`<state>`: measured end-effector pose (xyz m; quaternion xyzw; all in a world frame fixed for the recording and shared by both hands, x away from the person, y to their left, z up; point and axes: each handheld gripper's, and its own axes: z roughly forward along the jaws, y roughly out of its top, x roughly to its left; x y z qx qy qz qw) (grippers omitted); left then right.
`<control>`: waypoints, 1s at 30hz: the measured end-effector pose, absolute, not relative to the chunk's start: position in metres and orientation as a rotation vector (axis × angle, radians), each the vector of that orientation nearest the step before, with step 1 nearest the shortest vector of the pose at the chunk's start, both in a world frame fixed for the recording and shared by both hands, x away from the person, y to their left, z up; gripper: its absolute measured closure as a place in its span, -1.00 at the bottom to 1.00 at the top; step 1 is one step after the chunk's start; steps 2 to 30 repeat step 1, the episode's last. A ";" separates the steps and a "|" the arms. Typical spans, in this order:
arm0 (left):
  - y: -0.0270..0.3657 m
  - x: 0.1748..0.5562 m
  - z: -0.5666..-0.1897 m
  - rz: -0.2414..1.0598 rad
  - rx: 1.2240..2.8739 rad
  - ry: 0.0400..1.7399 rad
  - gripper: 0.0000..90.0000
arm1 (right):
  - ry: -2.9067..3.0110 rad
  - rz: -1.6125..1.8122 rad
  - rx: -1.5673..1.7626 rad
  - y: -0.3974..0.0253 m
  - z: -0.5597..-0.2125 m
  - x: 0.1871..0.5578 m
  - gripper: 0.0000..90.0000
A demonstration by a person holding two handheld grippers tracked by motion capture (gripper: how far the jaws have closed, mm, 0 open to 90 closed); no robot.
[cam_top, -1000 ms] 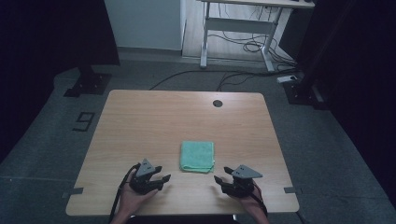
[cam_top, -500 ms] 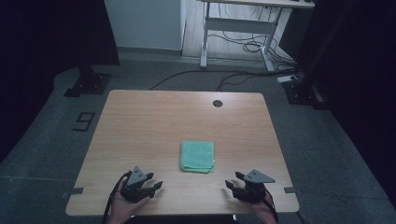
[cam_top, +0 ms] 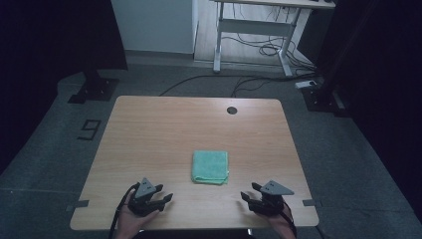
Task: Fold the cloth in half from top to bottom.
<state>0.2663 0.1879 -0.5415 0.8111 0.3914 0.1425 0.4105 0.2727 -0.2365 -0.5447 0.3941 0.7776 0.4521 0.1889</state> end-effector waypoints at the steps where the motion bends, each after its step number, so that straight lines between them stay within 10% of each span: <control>1: 0.188 0.266 -0.542 0.358 2.041 0.985 0.01 | 2.184 1.273 1.109 -0.237 -0.544 0.273 -0.14; 30: 0.188 0.266 -0.542 0.358 2.041 0.985 0.01 | 2.184 1.273 1.109 -0.237 -0.544 0.273 -0.14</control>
